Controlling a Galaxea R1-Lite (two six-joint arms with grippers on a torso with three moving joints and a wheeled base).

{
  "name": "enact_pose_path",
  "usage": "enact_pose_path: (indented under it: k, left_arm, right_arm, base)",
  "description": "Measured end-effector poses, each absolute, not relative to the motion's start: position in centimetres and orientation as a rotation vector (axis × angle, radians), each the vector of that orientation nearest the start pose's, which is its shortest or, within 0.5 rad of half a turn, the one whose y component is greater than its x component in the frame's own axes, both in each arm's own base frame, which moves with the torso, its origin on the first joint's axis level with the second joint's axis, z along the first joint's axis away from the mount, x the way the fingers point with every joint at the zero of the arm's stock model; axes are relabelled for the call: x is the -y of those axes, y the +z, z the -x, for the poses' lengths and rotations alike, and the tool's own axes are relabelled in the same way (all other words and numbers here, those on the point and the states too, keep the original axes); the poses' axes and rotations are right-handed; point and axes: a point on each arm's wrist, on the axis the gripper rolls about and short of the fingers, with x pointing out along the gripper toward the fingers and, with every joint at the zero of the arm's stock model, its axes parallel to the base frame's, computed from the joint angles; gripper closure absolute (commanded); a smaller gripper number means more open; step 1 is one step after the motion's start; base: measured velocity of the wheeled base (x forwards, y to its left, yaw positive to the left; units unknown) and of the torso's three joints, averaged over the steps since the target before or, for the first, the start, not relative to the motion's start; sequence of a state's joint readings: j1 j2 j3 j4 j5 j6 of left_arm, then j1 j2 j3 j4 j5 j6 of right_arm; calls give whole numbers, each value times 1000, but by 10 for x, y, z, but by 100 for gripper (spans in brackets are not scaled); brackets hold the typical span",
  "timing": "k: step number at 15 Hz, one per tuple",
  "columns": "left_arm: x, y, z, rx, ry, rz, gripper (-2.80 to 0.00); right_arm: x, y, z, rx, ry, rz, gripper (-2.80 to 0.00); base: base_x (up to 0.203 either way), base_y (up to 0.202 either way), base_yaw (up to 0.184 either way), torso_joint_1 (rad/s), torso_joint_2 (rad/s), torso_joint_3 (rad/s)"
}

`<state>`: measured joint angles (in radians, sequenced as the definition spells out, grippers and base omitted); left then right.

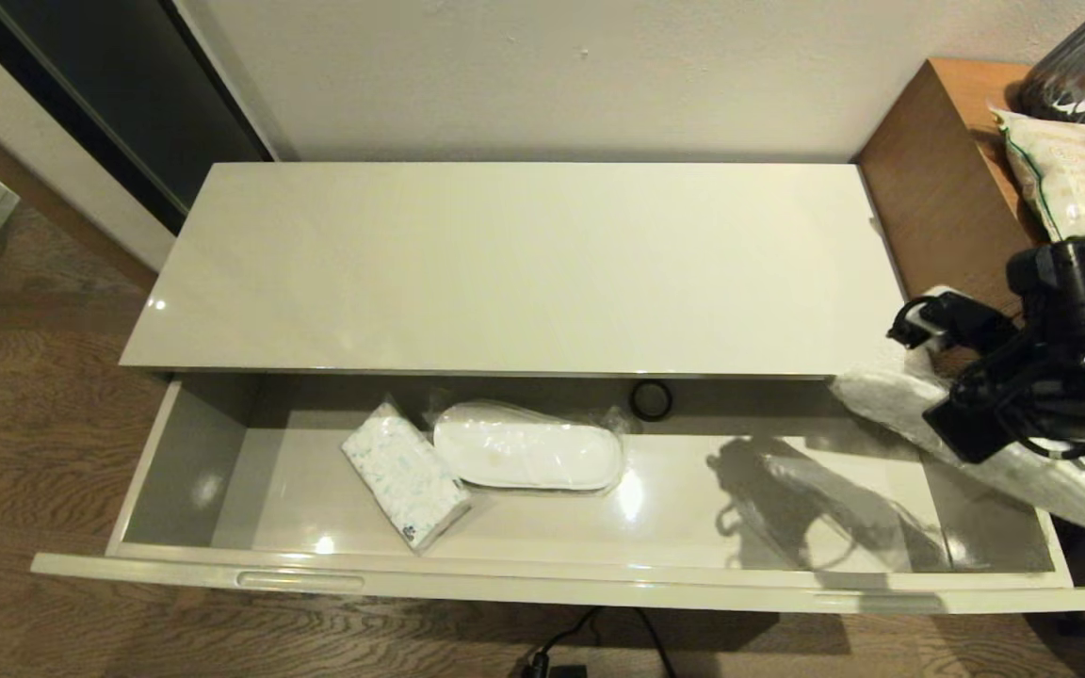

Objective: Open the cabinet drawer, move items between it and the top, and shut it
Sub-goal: Take out the disposable slippers from the drawer

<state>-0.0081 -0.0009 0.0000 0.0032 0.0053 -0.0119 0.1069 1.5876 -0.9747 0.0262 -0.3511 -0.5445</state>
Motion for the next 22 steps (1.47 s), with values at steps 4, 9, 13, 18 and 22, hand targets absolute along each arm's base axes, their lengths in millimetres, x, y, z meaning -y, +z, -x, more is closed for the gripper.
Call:
enact_pose_path:
  k: [4,9,13,18,22]
  left_arm:
    - [0,75,23,-2,-2,12,0]
    - [0,75,23,-2,-3,12,0]
    - [0,75,23,-2,-2,11,0]
    - [0,75,23,-2,-2,12,0]
    - [0,75,23,-2,-2,12,0]
  right_arm:
    - [-28,269,-280,-546,-80,650,0]
    - [-32,321,-297,-489,-90,642,0]
    - [-33,291,-299,-664,-35,678,0]
    - [-34,241,-261,-920,62,724,0]
    - [-38,242,-236,-901,104,731,0]
  base:
    - [0,0,0,0,0,0]
    - [0,0,0,0,0,0]
    - [0,0,0,0,0,0]
    - [0,0,0,0,0,0]
    - [0,0,0,0,0,0]
